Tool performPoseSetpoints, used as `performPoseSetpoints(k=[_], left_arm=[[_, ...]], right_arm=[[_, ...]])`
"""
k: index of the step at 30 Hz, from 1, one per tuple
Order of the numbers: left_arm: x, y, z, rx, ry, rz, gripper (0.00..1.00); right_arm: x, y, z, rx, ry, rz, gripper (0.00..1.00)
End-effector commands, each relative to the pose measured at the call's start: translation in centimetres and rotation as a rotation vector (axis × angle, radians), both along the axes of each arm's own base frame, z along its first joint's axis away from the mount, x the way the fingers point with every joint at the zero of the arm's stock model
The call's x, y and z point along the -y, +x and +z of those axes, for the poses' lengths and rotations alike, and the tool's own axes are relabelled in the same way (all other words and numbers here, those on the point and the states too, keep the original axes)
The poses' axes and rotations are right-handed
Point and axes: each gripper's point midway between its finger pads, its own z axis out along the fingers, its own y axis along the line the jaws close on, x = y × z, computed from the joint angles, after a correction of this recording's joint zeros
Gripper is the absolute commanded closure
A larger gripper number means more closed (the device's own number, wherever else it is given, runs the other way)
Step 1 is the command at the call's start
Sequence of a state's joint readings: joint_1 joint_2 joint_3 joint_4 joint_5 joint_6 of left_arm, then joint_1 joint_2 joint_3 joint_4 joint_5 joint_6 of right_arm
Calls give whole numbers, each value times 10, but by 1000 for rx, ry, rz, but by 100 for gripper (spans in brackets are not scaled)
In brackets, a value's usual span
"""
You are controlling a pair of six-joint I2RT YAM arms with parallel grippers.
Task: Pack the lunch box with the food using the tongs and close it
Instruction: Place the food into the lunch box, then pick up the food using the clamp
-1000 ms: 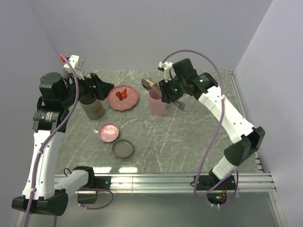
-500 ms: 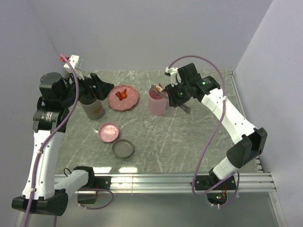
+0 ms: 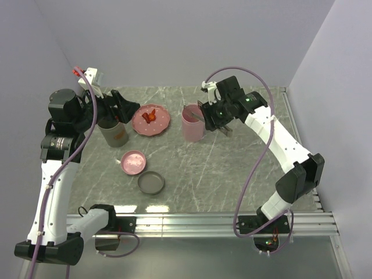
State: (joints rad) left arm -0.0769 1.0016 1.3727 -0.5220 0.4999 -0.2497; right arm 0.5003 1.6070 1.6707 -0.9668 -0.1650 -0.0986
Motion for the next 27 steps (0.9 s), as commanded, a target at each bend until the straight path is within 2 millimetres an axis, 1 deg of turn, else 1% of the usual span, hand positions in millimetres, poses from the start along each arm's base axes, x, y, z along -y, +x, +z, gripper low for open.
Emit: performPoseSetpoints(k=[1,3,4,6,7,9,10,12,13,15,16,18,19,21,22,24,25,27], left_arm=[[-2,-2,9,31,2,2,1],[-2,-2,9,31,3,4,1],[-2,-2,10,31,0,7,1],[-2,0,9,25,-5,7,1],[-1,1,9,19,-13,8,1],[-1,2,12,26,-25,8,1],[-1,2,14,24,-38,6,1],[-3,4,16,26,-52,9,1],[-3,6,16,18,-60,7,1],[-4,8,14,11,-64,12,1],[-5,9,15,11,-68,14,0],[-5,10,15,11,-73,16,1],[-6,10,15,13,-79,17,1],[-7,11,14,9,-82,24,1],[-7,12,15,12,-84,24,1],[-9,12,16,15,-90,32,1],[-9,13,16,16,-92,35,1],[-10,13,16,19,-97,38,1]], right_arm=[[-4,12,35,94,50,0,39],[-9,13,45,110,74,10,39],[-16,14,54,126,98,26,39],[-24,17,59,137,115,33,39],[-35,20,65,150,134,48,39],[-47,23,68,154,152,59,39],[-60,26,71,158,166,75,39],[-73,29,74,162,178,87,39],[-83,35,75,166,188,86,40],[-101,34,76,171,195,106,40],[-111,39,74,173,205,105,41],[-126,39,70,179,205,117,41],[-136,44,65,177,205,122,42],[-153,44,62,170,225,126,43],[-161,49,52,160,225,122,43],[-175,49,42,146,230,133,44],[-182,55,32,135,231,126,45],[-193,57,23,129,232,130,45]])
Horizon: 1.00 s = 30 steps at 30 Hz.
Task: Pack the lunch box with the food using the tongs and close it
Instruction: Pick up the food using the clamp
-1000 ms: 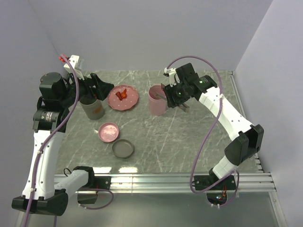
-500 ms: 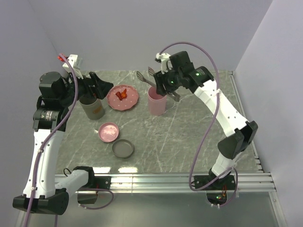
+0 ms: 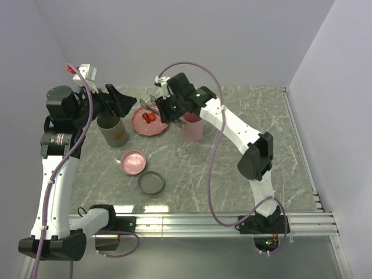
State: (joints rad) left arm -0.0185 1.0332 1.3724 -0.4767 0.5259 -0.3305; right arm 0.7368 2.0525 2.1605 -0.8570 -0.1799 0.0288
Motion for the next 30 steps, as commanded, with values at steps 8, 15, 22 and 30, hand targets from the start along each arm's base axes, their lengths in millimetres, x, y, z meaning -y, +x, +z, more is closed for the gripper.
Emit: performPoseSetpoints(k=[8,15,22,30], left_arm=[[0,0,10,43,-43,-4,0],[-7,3,3,30,-52,18,1],[-7,2,1,26,-52,15,1],[-9,0,-3,21,-48,20,1]], right_arm=[[-51,40,-31,53,59,-48,48],[-66,51,-62,37,61,-46,49],[-70,62,-85,46,42,-58,49],[-72,64,-106,33,13,-54,49]])
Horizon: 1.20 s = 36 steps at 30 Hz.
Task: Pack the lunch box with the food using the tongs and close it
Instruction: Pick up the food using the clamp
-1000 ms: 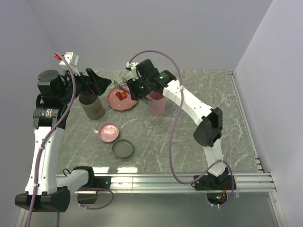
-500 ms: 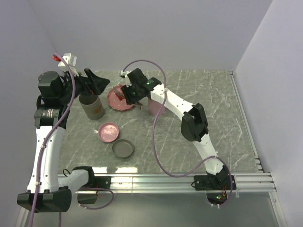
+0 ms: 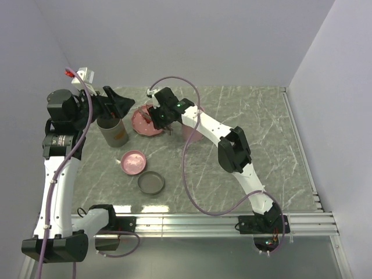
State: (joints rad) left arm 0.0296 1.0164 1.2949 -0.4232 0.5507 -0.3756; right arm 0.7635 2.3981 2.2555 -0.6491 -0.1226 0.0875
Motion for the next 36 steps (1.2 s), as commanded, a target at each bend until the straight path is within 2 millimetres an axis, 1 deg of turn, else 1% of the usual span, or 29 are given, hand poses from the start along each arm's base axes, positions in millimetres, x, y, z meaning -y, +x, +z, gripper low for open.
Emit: performPoseSetpoints(k=[1,9,14,17,18,25,28,30,34,36], left_arm=[[1,-5,12,50,-4,-9,1],[-1,-6,11,49,4,-4,1],[-2,-7,12,52,7,0,1],[-3,-7,11,52,10,3,1],[-2,-8,11,53,9,0,0],[-2,-9,12,56,8,-1,1],[-2,-8,11,53,8,-1,1],[-3,-9,11,51,11,1,1],[-3,-10,13,56,16,2,1],[-3,-11,13,59,16,2,1]], right_arm=[[-16,10,17,69,45,8,49],[-20,7,-3,48,21,13,49],[-24,4,-10,38,15,23,49],[-26,-2,-14,31,8,34,49],[-27,-3,-11,35,12,36,49],[-30,-11,-13,53,-22,64,48],[-29,-13,-16,54,-31,65,50],[-27,-12,-14,57,-36,60,53],[-22,-15,-3,69,-37,58,56],[-17,-16,9,83,-30,53,57]])
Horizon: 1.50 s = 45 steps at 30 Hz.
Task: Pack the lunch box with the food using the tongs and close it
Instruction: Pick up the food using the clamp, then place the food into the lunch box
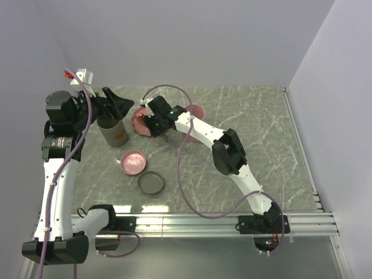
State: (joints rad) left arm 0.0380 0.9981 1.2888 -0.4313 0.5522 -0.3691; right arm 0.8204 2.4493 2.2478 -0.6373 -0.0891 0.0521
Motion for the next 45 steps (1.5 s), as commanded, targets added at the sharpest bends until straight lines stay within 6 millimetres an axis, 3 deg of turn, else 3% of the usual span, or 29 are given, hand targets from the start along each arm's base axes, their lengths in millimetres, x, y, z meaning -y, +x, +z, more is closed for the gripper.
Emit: performPoseSetpoints(k=[1,17,32,45], left_arm=[[0,-6,12,50,11,-7,1],[-7,-4,17,24,-70,29,1],[-19,5,12,-6,-105,77,1],[-64,25,17,-41,-167,312,1]], right_arm=[[3,3,44,82,40,-4,57],[28,-9,105,72,131,-8,60],[48,-20,138,81,148,-1,63],[60,-45,199,113,220,33,64]])
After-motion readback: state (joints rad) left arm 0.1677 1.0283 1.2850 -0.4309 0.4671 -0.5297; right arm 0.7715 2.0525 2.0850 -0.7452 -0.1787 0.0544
